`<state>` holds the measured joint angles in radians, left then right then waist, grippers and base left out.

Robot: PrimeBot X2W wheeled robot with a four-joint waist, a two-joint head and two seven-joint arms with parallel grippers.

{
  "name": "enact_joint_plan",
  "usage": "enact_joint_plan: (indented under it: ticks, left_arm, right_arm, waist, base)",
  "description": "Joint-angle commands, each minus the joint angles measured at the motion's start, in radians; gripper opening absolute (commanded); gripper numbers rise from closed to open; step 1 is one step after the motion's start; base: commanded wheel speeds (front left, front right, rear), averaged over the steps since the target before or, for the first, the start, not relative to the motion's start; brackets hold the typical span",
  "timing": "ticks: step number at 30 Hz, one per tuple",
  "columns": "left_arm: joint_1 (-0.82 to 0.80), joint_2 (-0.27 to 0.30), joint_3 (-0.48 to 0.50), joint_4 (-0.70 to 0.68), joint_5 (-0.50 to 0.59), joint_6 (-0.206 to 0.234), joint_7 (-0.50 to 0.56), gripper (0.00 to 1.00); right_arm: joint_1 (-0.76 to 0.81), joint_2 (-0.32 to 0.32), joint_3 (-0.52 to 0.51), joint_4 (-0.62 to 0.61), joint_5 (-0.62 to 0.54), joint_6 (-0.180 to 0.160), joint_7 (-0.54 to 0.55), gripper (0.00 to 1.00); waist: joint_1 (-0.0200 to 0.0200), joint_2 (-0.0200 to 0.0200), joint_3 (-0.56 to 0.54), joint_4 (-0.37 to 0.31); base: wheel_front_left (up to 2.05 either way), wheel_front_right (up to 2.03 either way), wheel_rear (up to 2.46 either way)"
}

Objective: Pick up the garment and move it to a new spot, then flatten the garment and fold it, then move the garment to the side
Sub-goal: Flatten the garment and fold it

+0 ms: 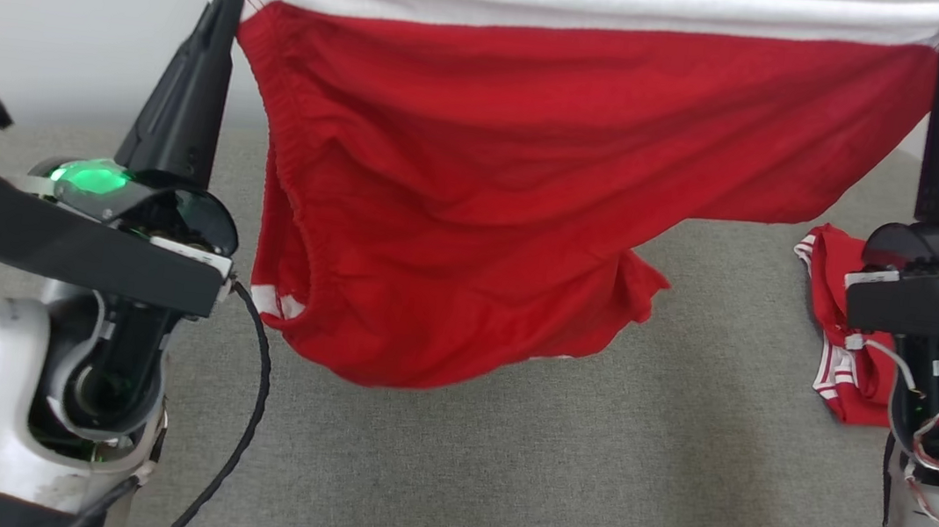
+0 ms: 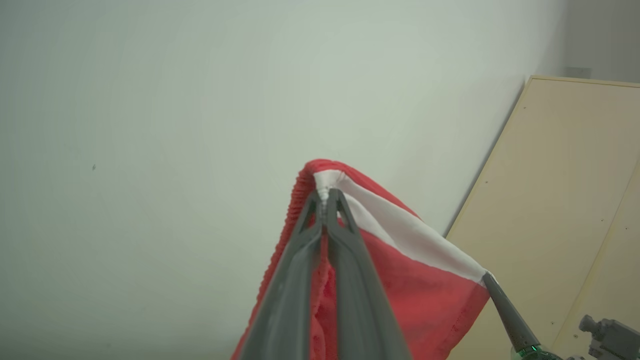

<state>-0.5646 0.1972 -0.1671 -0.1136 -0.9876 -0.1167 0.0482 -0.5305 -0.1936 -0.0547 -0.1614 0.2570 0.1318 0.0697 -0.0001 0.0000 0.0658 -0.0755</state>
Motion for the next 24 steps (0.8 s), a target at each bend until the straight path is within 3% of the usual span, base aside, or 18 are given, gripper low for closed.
enact_joint_plan:
  ticks: [1,6,11,19,24]
  left_arm:
    - [-0.014,0.0,0.008,-0.017,-0.02,0.004,0.01,0.0]
    - [-0.024,0.005,0.024,-0.053,-0.07,0.032,0.056,0.0]
    - [-0.063,0.019,0.028,-0.001,-0.054,0.059,0.072,0.0]
    - [-0.19,0.014,0.01,0.151,0.005,0.053,0.036,0.0]
    - [-0.346,-0.019,-0.005,0.324,0.085,0.044,-0.069,0.0]
  right_arm:
    - [-0.007,-0.004,-0.004,-0.012,0.009,-0.002,0.002,0.0]
    - [-0.03,-0.035,-0.006,-0.029,-0.002,-0.002,0.04,0.0]
    - [-0.097,-0.088,0.071,0.046,0.025,-0.002,0.064,0.0]
    - [-0.29,-0.093,0.181,0.295,0.045,-0.002,0.074,0.0]
    - [-0.475,-0.055,0.199,0.491,0.001,-0.002,-0.029,0.0]
  waist:
    - [0.0001,0.0,0.004,-0.003]
    - [0.0001,0.0,0.024,-0.006]
    - [0.0001,0.0,0.06,-0.018]
    - [0.0001,0.0,0.144,-0.038]
    - [0.0001,0.0,0.189,-0.037]
  base:
    - [0.0,0.0,0.0]
    - [0.0,0.0,0.0]
    - [0.0,0.0,0.0]
    - [0.0,0.0,0.0]
    - [0.0,0.0,0.0]
